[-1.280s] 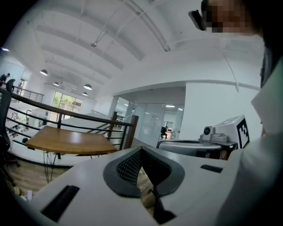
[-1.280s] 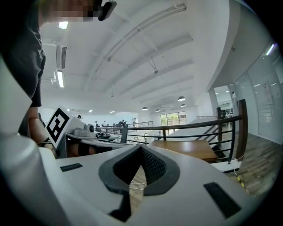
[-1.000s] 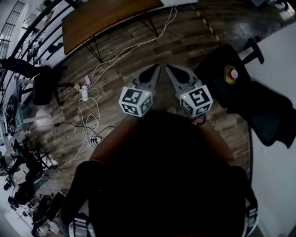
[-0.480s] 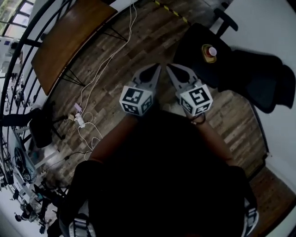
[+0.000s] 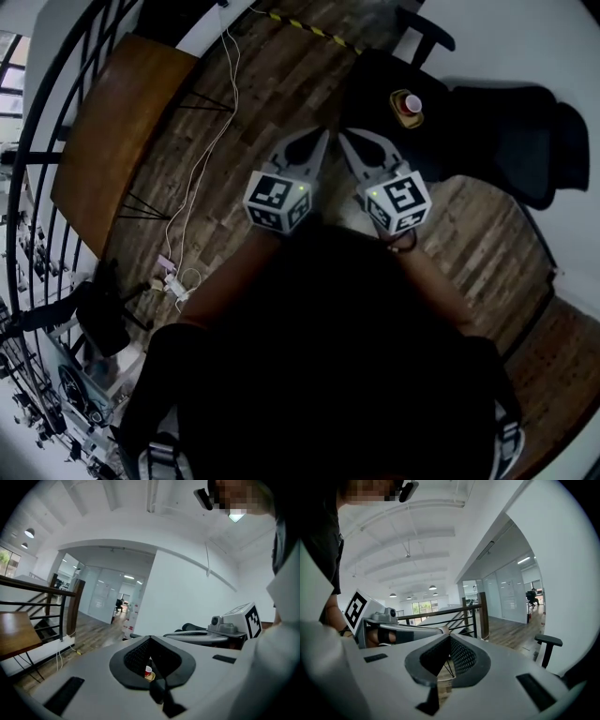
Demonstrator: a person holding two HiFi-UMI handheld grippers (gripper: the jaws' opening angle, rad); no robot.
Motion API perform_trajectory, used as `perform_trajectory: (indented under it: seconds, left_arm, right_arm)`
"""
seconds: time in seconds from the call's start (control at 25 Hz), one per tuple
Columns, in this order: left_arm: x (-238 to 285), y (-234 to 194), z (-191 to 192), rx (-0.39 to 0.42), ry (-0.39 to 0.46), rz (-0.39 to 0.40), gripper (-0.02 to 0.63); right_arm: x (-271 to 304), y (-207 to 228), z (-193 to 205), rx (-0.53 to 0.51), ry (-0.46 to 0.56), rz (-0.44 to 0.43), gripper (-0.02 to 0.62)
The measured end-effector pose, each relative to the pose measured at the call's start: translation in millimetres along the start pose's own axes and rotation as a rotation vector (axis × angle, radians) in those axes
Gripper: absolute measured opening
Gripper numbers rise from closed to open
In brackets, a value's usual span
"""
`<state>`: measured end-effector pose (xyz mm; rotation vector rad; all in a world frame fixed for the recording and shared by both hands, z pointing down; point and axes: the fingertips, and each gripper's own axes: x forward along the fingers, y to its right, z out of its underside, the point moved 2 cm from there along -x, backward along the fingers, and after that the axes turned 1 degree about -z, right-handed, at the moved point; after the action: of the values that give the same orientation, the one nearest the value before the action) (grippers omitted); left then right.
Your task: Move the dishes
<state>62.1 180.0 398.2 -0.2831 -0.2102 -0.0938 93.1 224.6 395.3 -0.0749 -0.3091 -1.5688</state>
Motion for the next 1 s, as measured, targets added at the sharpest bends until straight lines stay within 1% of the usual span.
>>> perform_trajectory:
  seconds: [0.16,0.36,0.52,0.68,0.8,1.0]
  left_arm:
    - [18,-16,-10,0.014,-0.013,0.082,-0.005]
    - [47,-19,-14,0.027,-0.031,0.159,-0.005]
    - [66,-16,-13,0.03,-0.043,0.209,-0.005]
    - [83,-1,-16,0.037,-0.051,0.258,-0.005]
    - [99,12,-13,0.036,-0.057,0.267,-0.005]
    - [127,27,-13,0.039,-0.058,0.228,-0.005]
  right_arm:
    - [16,14,-6,0.013,0.005,0.083,0.003]
    - [19,39,-9,0.025,0.023,0.158,0.003]
    - [14,54,-7,0.027,0.026,0.207,0.003]
    - [2,69,-7,0.043,0.026,0.251,0.003]
    - [-8,86,-5,0.062,0.028,0.256,0.003]
    - [-20,119,-6,0.058,0.04,0.22,0.003]
